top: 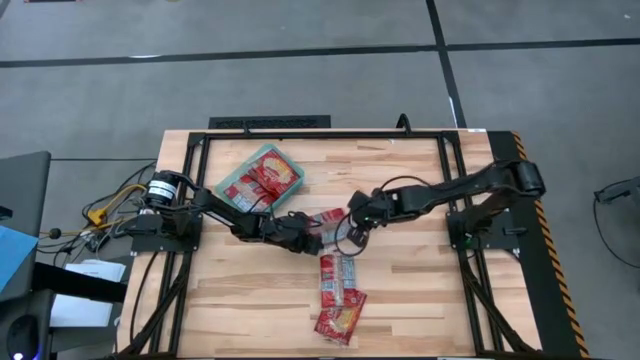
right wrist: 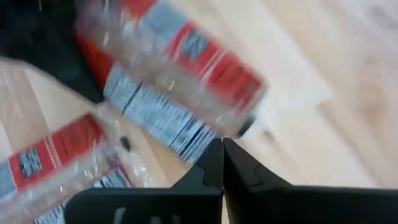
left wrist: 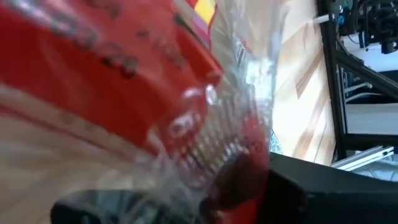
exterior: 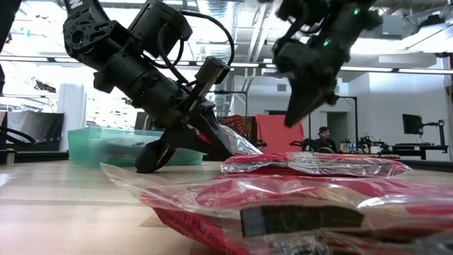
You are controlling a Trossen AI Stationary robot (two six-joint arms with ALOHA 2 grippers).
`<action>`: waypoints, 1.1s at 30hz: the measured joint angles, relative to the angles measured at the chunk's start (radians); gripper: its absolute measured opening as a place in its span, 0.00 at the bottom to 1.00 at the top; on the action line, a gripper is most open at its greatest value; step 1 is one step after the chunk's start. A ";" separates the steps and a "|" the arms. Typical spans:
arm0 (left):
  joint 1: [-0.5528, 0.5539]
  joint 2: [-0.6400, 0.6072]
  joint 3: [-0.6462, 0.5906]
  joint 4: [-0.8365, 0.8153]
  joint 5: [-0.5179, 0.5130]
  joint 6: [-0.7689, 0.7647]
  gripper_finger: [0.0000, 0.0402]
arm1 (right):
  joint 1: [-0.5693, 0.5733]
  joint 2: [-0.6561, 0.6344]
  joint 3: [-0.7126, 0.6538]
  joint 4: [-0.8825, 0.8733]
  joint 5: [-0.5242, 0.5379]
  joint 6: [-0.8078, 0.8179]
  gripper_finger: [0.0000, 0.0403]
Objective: Sort popcorn bags into baskets
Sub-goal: Put the red popcorn bag into the blue bin
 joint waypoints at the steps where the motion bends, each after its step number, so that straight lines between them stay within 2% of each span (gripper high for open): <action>1: 0.000 -0.005 -0.001 0.016 0.014 0.008 0.01 | 0.000 -0.022 0.000 -0.013 0.020 0.007 0.04; 7: 0.004 -0.101 -0.001 0.063 0.087 0.101 0.00 | 0.000 -0.161 0.000 -0.160 0.141 0.017 0.08; 14: 0.002 -0.317 0.002 -0.150 0.136 0.199 0.00 | -0.003 -0.259 0.000 -0.236 0.224 0.019 0.05; 18: 0.003 -0.452 -0.001 -0.342 0.165 0.253 0.00 | -0.003 -0.272 0.000 -0.240 0.238 0.019 0.03; 23: 0.018 -0.638 0.000 -0.617 0.168 0.326 0.00 | -0.003 -0.265 0.000 -0.245 0.246 0.017 0.08; 28: 0.070 -0.815 0.001 -0.857 0.172 0.386 0.00 | -0.003 -0.254 -0.001 -0.235 0.247 0.011 0.09; 33: 0.148 -1.001 0.000 -1.089 0.189 0.475 0.00 | -0.003 -0.255 0.000 -0.228 0.248 0.008 0.06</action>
